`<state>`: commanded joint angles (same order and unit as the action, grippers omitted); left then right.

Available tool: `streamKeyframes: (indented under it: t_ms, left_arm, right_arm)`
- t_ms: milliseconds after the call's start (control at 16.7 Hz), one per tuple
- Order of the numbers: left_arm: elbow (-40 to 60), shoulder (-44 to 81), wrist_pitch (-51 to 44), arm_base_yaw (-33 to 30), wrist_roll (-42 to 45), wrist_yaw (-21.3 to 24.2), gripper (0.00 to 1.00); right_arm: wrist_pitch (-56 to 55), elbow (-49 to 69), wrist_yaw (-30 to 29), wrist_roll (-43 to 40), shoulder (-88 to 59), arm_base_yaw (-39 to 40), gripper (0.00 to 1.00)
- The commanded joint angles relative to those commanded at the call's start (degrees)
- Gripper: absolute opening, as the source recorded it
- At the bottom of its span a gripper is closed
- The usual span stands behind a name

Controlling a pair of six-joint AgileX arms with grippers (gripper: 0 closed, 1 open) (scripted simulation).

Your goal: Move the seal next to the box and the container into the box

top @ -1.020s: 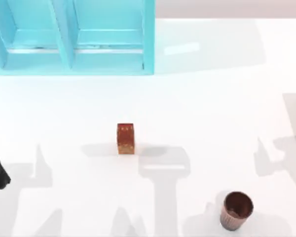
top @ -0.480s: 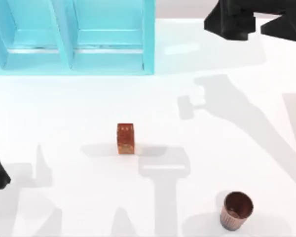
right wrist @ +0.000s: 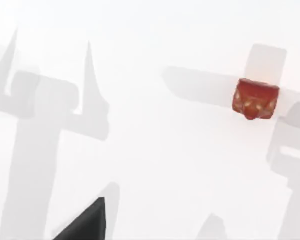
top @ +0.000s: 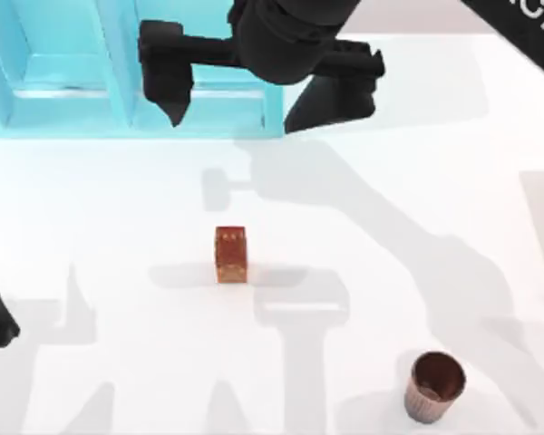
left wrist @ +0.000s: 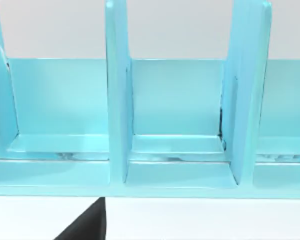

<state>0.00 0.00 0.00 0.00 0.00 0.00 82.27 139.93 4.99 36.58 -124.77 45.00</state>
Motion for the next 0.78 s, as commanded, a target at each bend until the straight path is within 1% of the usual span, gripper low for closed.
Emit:
streamKeyframes:
  t_ms: [180, 360, 600, 780]
  left_arm:
    - [0.0, 0.0, 0.0, 0.0, 0.0, 0.0, 1.0]
    - [0.0, 0.0, 0.0, 0.0, 0.0, 0.0, 1.0]
    - [0.0, 0.0, 0.0, 0.0, 0.0, 0.0, 1.0]
    - [0.0, 0.0, 0.0, 0.0, 0.0, 0.0, 1.0]
  right_arm:
    - [7.7, 14.7, -2.0, 4.2, -13.5, 2.1, 1.0]
    - [13.7, 25.9, -4.6, 7.8, -24.5, 3.0, 1.0]
    - [18.8, 36.3, -7.8, 11.2, -34.8, 3.1, 1.0]
    - [20.7, 40.8, -9.5, 12.4, -38.9, 3.0, 1.0]
